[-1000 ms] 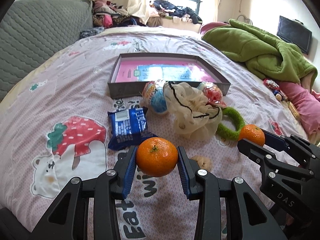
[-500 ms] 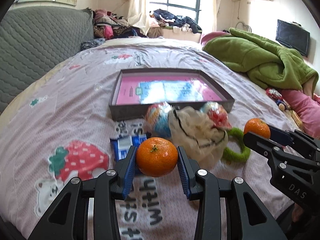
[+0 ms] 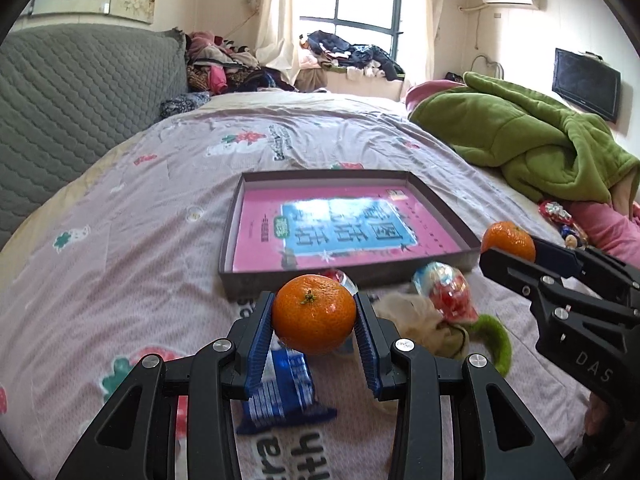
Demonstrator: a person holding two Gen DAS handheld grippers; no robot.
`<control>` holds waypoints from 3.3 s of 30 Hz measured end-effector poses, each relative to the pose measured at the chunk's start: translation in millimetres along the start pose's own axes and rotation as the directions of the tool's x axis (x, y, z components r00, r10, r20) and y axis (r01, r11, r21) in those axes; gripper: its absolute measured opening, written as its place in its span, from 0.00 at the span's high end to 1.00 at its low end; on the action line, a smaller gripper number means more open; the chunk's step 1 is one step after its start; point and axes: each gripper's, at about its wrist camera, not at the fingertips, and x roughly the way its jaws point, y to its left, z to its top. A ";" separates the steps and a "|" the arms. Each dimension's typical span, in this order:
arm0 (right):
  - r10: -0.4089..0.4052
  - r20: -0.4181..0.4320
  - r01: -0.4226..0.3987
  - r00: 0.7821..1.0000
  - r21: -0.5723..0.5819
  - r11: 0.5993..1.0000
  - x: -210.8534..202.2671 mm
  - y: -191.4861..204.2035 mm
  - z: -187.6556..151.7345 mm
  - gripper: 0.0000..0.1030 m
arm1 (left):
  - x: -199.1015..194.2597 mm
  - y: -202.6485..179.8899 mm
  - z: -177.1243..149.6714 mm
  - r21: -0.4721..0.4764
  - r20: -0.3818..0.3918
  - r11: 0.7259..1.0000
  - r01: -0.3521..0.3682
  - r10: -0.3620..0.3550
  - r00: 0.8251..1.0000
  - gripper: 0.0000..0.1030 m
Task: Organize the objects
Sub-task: 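Lift and carry both held oranges over the pink book in the grey tray, then lower the oranges into the tray and open both grippers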
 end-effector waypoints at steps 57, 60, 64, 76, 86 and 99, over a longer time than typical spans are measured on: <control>0.007 -0.293 0.002 0.956 0.029 1.000 154.0 -61.8 20.4 0.59 | 166.9 21.3 53.6 -0.026 -0.320 0.998 -0.061 0.049 0.946 0.61; 0.004 -0.297 0.006 0.955 0.034 0.999 153.9 -62.1 19.7 0.59 | 167.6 22.4 52.7 -0.027 -0.328 0.997 -0.066 0.054 0.943 0.60; -0.003 -0.303 0.014 0.953 0.035 0.999 153.4 -62.2 20.7 0.59 | 168.2 25.1 52.9 -0.025 -0.338 0.996 -0.089 0.075 0.938 0.60; 0.000 -0.280 0.012 0.960 0.041 0.999 144.8 -61.3 28.3 0.57 | 160.6 31.8 60.1 -0.051 -0.323 0.994 -0.100 0.078 0.943 0.58; -0.012 -0.241 0.018 0.970 0.024 1.000 131.2 -56.4 36.9 0.56 | 136.8 37.5 72.4 -0.076 -0.274 0.992 -0.101 0.076 0.959 0.50; 0.002 -0.092 -0.003 0.996 -0.003 1.000 74.0 -41.0 59.6 0.47 | 76.7 22.0 73.7 -0.051 -0.162 0.993 -0.110 0.100 0.982 0.39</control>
